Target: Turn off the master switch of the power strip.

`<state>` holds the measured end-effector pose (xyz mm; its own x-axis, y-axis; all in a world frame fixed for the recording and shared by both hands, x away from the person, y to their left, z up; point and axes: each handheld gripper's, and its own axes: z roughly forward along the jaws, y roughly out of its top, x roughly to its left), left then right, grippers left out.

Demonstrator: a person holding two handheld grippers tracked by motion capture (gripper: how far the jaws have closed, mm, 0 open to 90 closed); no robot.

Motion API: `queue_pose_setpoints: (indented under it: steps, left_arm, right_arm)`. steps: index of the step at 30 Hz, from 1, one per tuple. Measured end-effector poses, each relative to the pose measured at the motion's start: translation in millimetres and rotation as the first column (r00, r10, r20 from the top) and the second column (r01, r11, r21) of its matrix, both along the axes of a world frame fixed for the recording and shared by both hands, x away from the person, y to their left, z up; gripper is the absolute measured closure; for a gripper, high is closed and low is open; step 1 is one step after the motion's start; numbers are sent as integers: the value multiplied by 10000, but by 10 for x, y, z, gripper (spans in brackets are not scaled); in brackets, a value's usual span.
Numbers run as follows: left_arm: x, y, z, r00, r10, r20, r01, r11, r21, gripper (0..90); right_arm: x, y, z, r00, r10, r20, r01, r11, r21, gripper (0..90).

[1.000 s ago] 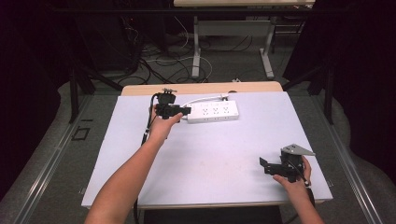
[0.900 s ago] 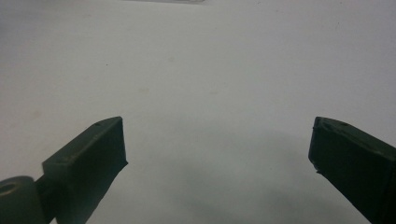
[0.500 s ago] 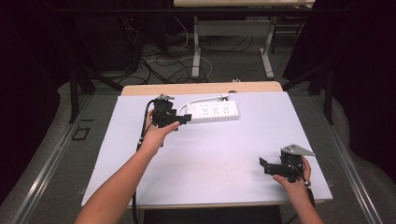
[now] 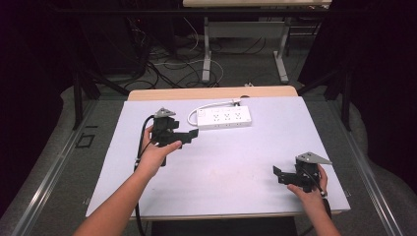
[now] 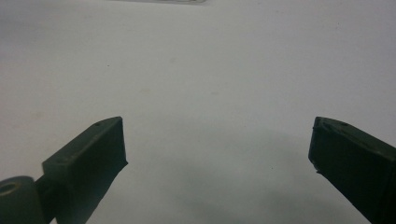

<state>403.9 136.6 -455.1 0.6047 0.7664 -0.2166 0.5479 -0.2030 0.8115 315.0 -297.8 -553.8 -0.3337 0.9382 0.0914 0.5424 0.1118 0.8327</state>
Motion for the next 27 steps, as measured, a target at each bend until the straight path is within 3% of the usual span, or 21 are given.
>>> queue_pose_setpoints:
  steps: [2,4,7,11,19,25,27]
  left_arm:
    - [-50,29,-7,9999,87,-131,-90,9996,-254,71]
    - [-97,75,-6,9994,-73,-328,64,9996,-289,10]
    - [-168,123,-14,9992,-67,-397,57,9997,-237,4]
    - [-256,167,-31,10000,-37,-19,37,10000,-9,3]
    - [-419,208,-94,10000,-94,-5,94,10000,-31,4]
    - [-589,203,-236,9998,-104,162,101,9998,184,3]
    - [-643,221,-291,10000,-11,58,11,9999,114,3]
  right_arm:
    - [-1,1,0,10000,-6,1,6,10000,2,35]
    - [0,-1,0,10000,58,48,-58,10000,-59,35]
    - [-2,5,0,10000,79,46,-79,10000,-57,35]
    - [-5,12,2,10000,51,37,-51,10000,-39,35]
    - [-8,14,3,10000,31,38,-31,10000,-32,35]
    - [-3,14,-3,10000,84,7,-84,10000,-44,35]
    - [-5,15,0,10000,80,28,-80,10000,-43,35]
